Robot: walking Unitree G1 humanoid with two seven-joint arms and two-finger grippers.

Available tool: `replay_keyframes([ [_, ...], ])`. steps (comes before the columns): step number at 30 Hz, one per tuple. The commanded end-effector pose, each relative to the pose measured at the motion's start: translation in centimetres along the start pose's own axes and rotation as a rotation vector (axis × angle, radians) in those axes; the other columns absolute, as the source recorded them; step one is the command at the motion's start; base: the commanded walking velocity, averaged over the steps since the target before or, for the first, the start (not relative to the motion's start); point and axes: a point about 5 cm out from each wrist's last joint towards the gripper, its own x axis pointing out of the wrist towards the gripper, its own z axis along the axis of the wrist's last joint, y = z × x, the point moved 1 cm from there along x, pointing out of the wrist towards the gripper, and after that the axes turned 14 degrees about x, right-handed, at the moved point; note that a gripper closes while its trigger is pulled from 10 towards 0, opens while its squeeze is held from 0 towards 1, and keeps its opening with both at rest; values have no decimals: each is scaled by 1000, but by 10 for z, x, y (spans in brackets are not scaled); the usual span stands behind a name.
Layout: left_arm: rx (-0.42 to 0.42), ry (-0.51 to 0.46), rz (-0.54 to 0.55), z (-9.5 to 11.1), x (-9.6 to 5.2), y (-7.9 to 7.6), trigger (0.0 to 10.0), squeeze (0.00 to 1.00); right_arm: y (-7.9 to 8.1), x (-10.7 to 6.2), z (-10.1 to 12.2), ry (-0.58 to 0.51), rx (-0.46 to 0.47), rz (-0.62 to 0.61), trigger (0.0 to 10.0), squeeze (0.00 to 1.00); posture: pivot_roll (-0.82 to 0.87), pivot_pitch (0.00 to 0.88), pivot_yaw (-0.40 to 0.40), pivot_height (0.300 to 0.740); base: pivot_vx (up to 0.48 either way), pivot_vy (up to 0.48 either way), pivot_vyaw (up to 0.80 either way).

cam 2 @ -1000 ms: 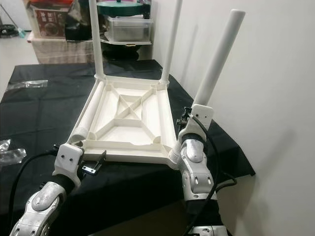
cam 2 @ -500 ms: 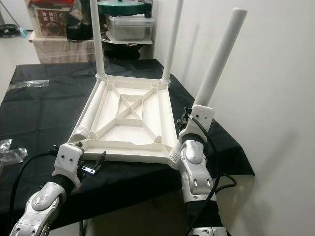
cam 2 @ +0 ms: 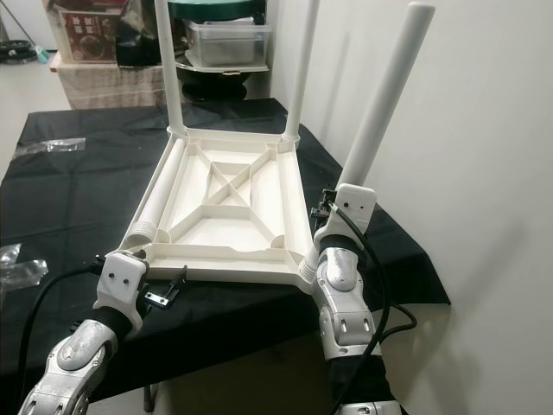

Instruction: Building children table

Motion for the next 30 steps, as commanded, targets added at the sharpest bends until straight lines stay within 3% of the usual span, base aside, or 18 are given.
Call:
replay_keyframes([
  [1,7,-1,-13,0,2,-3,10000,0,-26,-4,-25,78,-169,-52,10000,0,32,0,-71,740,0,0,0],
  [6,7,-1,-14,0,2,-3,10000,0,-23,-3,-29,125,-146,-23,10000,0,31,0,-70,740,0,0,0],
  [8,9,0,-18,0,2,-4,10000,0,-21,2,-38,239,-46,-6,10000,0,29,0,-68,740,0,0,0],
  [11,9,1,-20,0,3,-4,10000,0,-21,4,-38,262,-21,-1,10000,0,29,0,-68,740,0,0,0],
  [13,9,0,-20,0,3,-4,10000,0,-29,11,-41,364,175,-74,10000,0,26,0,-69,740,0,0,0],
  [14,9,0,-20,0,3,-4,10000,0,-29,11,-41,364,175,-74,10000,0,26,0,-69,740,0,0,0],
  [17,6,2,-18,-1,3,-4,10000,0,-44,22,-41,432,351,-141,10000,0,27,0,-71,740,0,0,0],
  [20,6,3,-18,-2,2,-4,10000,0,-47,25,-40,451,406,-142,10000,0,27,0,-71,740,0,0,0],
  [26,7,3,-19,-2,2,-5,10000,0,-42,32,-23,373,322,-47,10000,0,23,0,-71,740,0,0,0],
  [30,6,0,-19,-1,3,-5,10000,0,-22,33,10,176,144,119,10000,0,19,0,-67,740,0,0,0],
])
